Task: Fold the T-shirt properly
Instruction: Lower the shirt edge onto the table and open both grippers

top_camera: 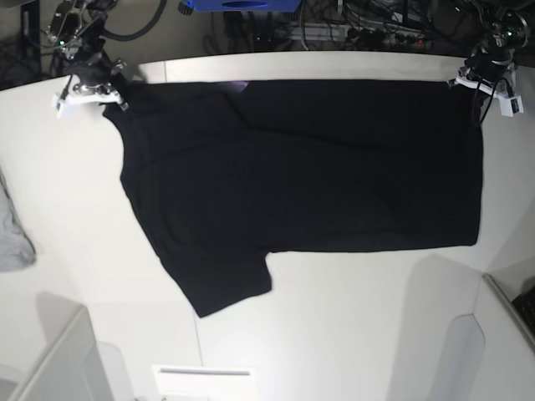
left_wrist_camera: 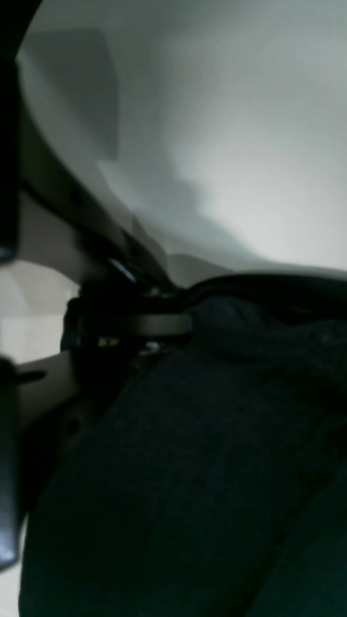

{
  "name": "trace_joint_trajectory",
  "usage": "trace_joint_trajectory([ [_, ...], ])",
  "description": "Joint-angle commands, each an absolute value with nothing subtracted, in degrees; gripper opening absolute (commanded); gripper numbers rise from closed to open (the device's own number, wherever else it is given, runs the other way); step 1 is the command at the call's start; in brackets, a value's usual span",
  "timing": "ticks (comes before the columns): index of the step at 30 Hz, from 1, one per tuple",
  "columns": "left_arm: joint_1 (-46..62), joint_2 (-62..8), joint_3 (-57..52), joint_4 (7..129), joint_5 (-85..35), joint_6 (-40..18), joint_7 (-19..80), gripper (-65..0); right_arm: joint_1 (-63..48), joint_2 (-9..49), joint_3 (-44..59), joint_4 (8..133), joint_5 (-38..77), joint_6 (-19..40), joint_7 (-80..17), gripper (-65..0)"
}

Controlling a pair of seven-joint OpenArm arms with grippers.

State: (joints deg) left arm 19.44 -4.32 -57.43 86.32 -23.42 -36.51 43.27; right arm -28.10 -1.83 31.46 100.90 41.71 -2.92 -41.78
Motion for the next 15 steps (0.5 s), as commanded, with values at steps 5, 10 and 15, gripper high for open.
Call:
trace_joint_trajectory([
  [5, 23.1, -4.4, -57.7, 89.9, -20.8, -36.1, 46.4, -65.0, -30.5, -1.5, 31.6, 103.9, 41.6, -2.8, -41.5, -65.0],
  [10, 24.7, -3.3, -57.8, 93.2, -20.8, -36.1, 46.4, -65.0, -32.0, -1.6, 31.5, 104.6, 41.6, -2.8, -41.5, -65.0],
  [15, 25.0, -3.3, -57.8, 93.2, -20.8, -36.1, 46.4, -65.0, -32.3, -1.6, 31.5, 104.5, 41.6, -2.8, -41.4, -65.0],
])
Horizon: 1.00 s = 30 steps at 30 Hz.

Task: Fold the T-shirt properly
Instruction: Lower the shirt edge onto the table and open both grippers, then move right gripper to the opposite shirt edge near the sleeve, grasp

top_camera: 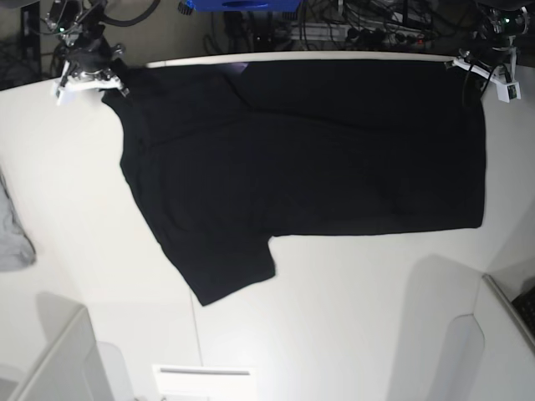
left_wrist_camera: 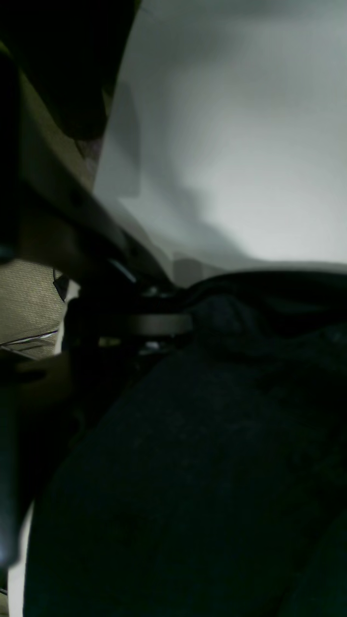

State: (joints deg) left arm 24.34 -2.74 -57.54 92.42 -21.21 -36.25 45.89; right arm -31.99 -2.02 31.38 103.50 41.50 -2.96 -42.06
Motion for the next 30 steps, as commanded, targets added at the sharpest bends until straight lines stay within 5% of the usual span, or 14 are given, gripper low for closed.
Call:
trace_joint_trajectory([
  [1, 25.0, -3.3, -57.8, 93.2, -20.8, -36.1, 46.4, -65.0, -32.3, -1.6, 31.5, 104.5, 41.6, -2.8, -41.5, -65.0],
  [10, 25.0, -3.3, -57.9, 93.5, -20.8, -36.1, 46.3, -65.0, -32.4, -1.6, 31.6, 104.5, 41.6, -2.8, -41.6, -65.0],
  [11, 25.0, -3.3, -57.9, 93.5, -20.8, -36.1, 46.3, -65.0, -32.5, -1.6, 31.6, 104.5, 41.6, -2.8, -41.6, -63.5],
  [13, 25.1, -3.3, -57.9, 93.6, -20.8, -36.1, 46.3, -65.0, -32.5, -1.6, 31.7, 104.5, 41.6, -2.8, -41.6, -48.2],
  [16, 25.1, -3.3, -57.9, 93.7, -20.8, -36.1, 46.3, -44.9, -32.5, -1.6, 31.7, 104.5, 41.4, -3.0, -41.3, -33.3],
  [19, 24.8, -3.3, -57.9, 93.7, -20.8, -36.1, 46.3, -26.7, -32.4, -1.6, 34.1, 104.5, 41.4, -3.0, -41.3, -33.8],
  [21, 24.6, -3.5, -58.0, 93.7, -20.8, -36.1, 46.3, -20.2, -32.1, -1.6, 35.4, 104.5, 41.4, -3.0, -41.3, -33.8],
  [30, 21.1, -3.6, -64.3, 93.7, -20.1, -35.7, 46.6, -16.9, -28.7, 0.1, 40.9, 104.6, 41.2, -2.8, -41.6, -33.5],
])
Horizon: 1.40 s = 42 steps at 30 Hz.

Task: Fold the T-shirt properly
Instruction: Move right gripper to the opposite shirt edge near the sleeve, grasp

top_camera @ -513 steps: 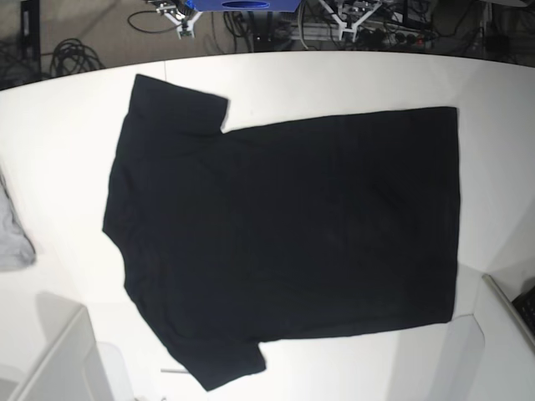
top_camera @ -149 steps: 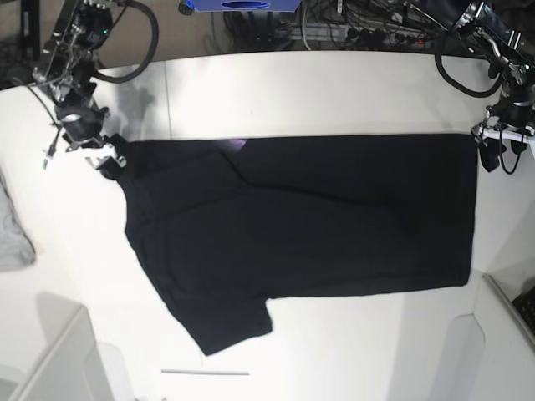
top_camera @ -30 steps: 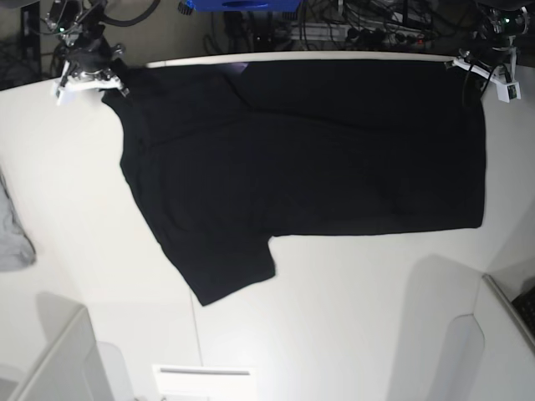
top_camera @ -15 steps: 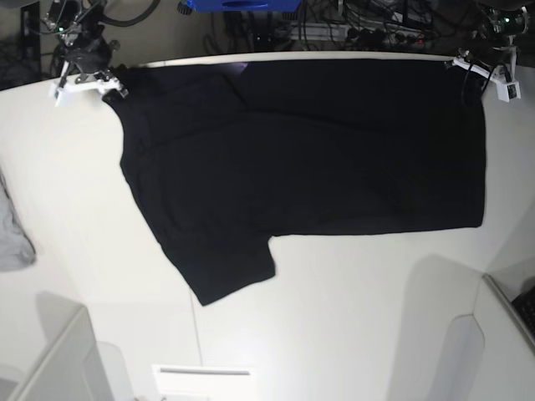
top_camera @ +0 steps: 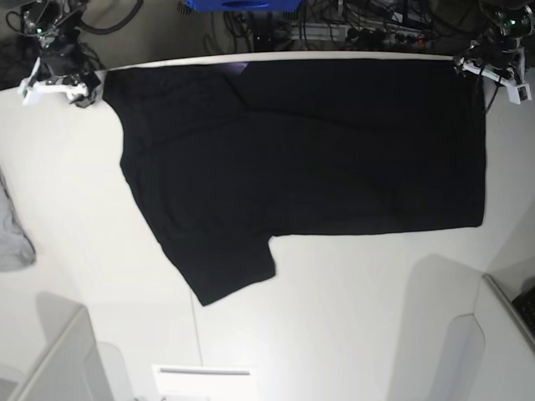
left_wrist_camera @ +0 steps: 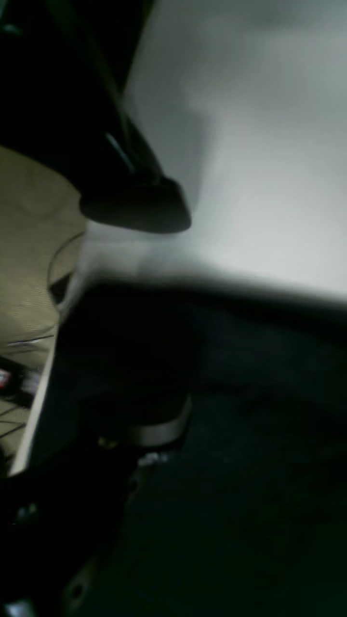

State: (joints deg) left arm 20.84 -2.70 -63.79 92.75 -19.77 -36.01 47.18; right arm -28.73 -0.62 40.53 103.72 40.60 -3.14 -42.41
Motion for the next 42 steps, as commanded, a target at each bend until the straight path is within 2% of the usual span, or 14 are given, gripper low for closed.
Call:
trace_joint_trajectory([
  [1, 20.8, -3.6, -65.6, 93.5, -20.1, -35.6, 46.7, -16.9, -28.3, 0.8, 40.7, 104.5, 41.2, -2.8, -41.7, -33.5],
  [5, 20.5, -3.7, -68.8, 93.3, -20.1, -35.3, 46.4, -16.9, -25.6, 1.9, 38.2, 104.4, 41.2, -2.8, -41.7, -33.5],
  [7, 20.4, -3.8, -70.0, 93.5, -20.1, -33.4, 46.3, -16.9, -24.0, 2.9, 35.8, 104.5, 41.2, -2.8, -41.7, -33.5],
  [10, 18.9, -6.1, -70.7, 93.7, -20.1, -32.7, 46.3, -16.9, -21.2, 4.4, 31.4, 104.1, 41.2, -2.8, -41.7, -33.5],
  [18, 16.5, -12.7, -63.8, 93.1, -20.1, -32.7, 46.3, -18.4, -11.7, 7.3, 23.5, 98.8, 41.1, -3.1, -41.7, -33.8],
  [21, 16.1, -14.0, -59.4, 93.2, -20.1, -32.7, 46.3, -30.4, -7.9, 8.9, 21.5, 94.9, 41.1, -3.1, -41.7, -33.8],
  [26, 12.4, -14.1, -56.8, 93.1, -15.4, -32.7, 46.5, -63.0, -1.6, 11.8, 17.0, 88.4, 41.1, -3.1, -41.7, -33.6],
  [27, 11.0, -14.0, -56.5, 93.1, -13.2, -32.7, 46.5, -65.0, -0.5, 12.2, 16.0, 87.0, 41.1, -3.1, -41.5, -33.6],
  [31, 8.1, -14.0, -52.3, 93.1, -5.9, -32.7, 46.4, -65.0, 4.4, 13.1, 12.9, 81.4, 41.1, -3.0, -41.2, -33.6],
  [38, 7.7, -14.4, -47.1, 93.1, -5.2, -32.7, 46.4, -65.0, 16.3, 14.9, 8.1, 67.2, 41.1, -2.7, -40.6, -33.2],
  [40, 6.9, -14.2, -47.1, 93.1, -5.1, -32.7, 46.4, -65.0, 19.1, 14.9, 5.8, 63.4, 41.1, -2.7, -38.5, -29.6],
  [42, 6.5, -14.1, -47.4, 92.6, -4.8, -32.7, 46.4, -65.0, 21.6, 15.4, 3.6, 59.5, 41.1, -2.7, -36.4, -23.3],
])
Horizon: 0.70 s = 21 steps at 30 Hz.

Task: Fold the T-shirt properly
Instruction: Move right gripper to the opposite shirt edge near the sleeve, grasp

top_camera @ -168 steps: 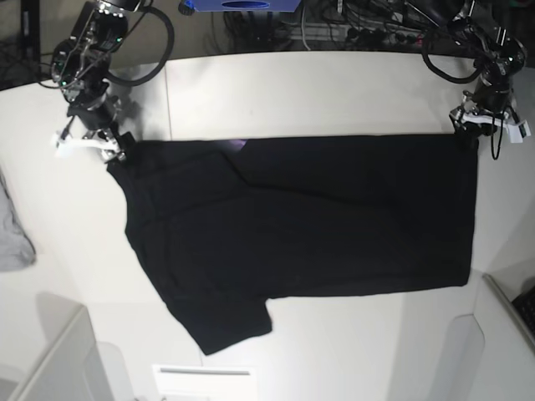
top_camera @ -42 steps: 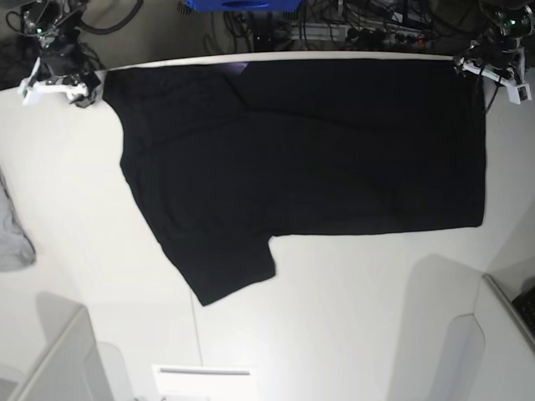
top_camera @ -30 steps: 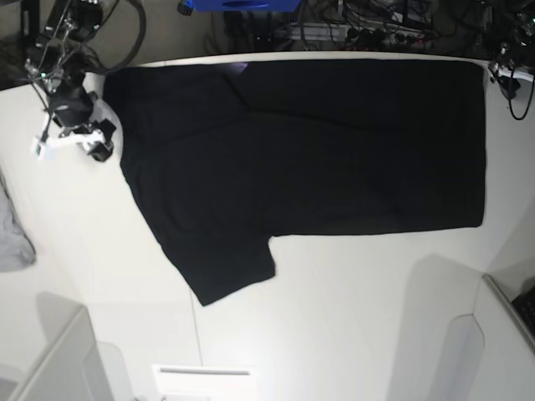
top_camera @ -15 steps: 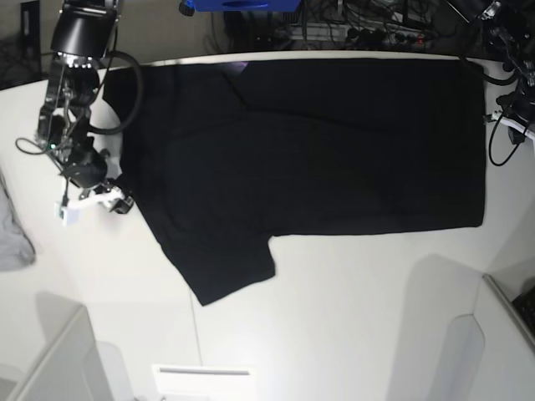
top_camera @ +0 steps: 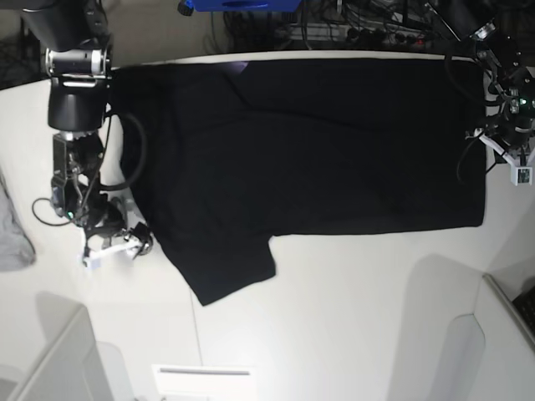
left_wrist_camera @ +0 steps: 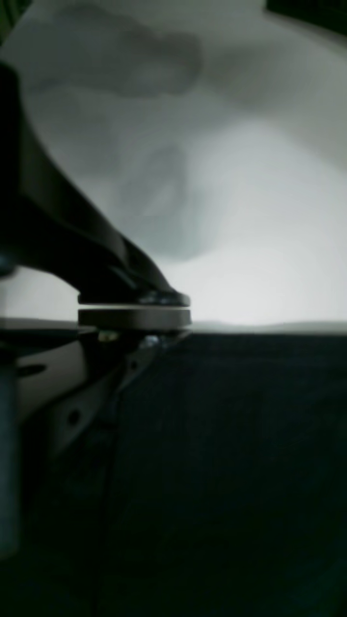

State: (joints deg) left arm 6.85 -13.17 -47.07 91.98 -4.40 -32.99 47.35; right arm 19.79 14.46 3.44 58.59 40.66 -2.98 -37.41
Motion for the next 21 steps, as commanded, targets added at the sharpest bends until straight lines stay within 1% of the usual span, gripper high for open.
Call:
trace_joint_trajectory([
  [1, 6.5, -14.2, -47.4, 92.2, -4.8, -32.7, 46.4, -65.0, 22.6, 15.5, 2.7, 57.7, 41.1, -2.7, -35.7, -21.5],
  [2, 6.3, -14.3, -47.5, 91.6, -4.8, -32.7, 46.4, -65.0, 24.0, 15.5, 1.6, 55.8, 41.1, -2.7, -35.1, -20.1],
  [9, 6.5, -14.5, -47.7, 89.0, -4.8, -32.7, 46.3, -65.0, 29.2, 15.3, -3.6, 47.7, 41.1, -2.3, -30.8, -19.5],
  [15, 6.5, -14.5, -47.7, 89.1, -4.8, -32.7, 46.3, -65.0, 33.4, 14.7, -8.0, 41.0, 41.2, 5.9, -30.5, -20.3],
  [21, 6.2, -14.5, -47.7, 89.1, -4.8, -32.7, 46.3, -65.0, 33.5, 13.4, -8.6, 41.0, 41.2, 6.5, -30.5, -20.3],
])
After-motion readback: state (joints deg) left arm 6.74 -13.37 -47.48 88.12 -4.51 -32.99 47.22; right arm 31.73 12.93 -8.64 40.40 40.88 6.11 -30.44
